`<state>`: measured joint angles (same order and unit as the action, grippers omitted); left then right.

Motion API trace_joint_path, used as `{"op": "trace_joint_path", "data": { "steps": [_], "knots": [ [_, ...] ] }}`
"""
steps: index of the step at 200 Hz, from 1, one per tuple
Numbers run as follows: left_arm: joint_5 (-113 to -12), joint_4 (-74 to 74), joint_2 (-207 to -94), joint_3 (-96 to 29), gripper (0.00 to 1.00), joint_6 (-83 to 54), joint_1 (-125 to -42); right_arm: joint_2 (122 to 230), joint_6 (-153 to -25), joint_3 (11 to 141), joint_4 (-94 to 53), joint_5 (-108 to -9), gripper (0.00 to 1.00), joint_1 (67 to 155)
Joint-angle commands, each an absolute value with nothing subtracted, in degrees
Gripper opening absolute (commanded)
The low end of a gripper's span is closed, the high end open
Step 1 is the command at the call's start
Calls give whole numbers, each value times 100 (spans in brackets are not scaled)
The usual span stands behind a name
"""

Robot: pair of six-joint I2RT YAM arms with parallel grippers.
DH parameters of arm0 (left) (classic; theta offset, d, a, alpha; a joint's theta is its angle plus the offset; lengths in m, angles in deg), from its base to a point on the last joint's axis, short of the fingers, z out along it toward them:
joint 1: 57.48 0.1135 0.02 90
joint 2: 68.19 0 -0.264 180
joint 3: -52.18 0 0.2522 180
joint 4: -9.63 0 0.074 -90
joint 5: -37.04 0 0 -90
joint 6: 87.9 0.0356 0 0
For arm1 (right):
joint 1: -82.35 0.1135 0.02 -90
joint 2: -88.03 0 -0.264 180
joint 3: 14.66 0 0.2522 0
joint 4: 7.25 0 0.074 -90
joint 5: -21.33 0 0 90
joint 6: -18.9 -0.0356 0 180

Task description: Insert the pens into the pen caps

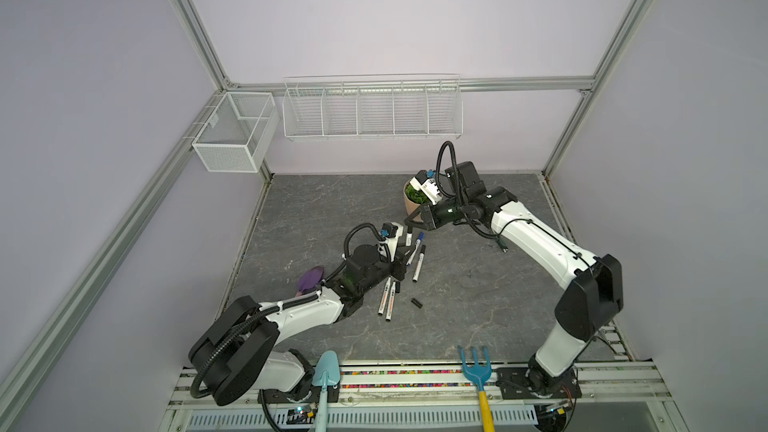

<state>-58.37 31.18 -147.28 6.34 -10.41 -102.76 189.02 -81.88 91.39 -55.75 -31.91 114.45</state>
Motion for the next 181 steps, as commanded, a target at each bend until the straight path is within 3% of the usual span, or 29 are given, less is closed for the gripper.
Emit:
{"op": "trace_joint_path", "data": {
  "steps": [1, 32, 69, 107, 181],
  "knots": [
    [-6190, 5114, -14557, -122, 0, -1333, -10131, 19463, -8112, 8963, -7008, -3173, 13, 11496],
    [-6039, 5756, -14671, -74, 0, -1820, -9670, 19570, -8008, 8894, -7236, -3213, 12, 11501],
    [-6156, 5344, -14720, -360, 0, -1521, -9615, 19473, -7881, 8913, -7322, -3781, 10, 11420],
    [-6433, 5366, -14841, -346, 0, -1689, -9638, 19222, -8347, 8623, -6707, -2943, 9, 10937],
    [-6133, 5638, -15367, -676, 0, -1768, -9649, 19242, -7767, 8463, -7164, -2795, 9, 11408]
  ]
}}
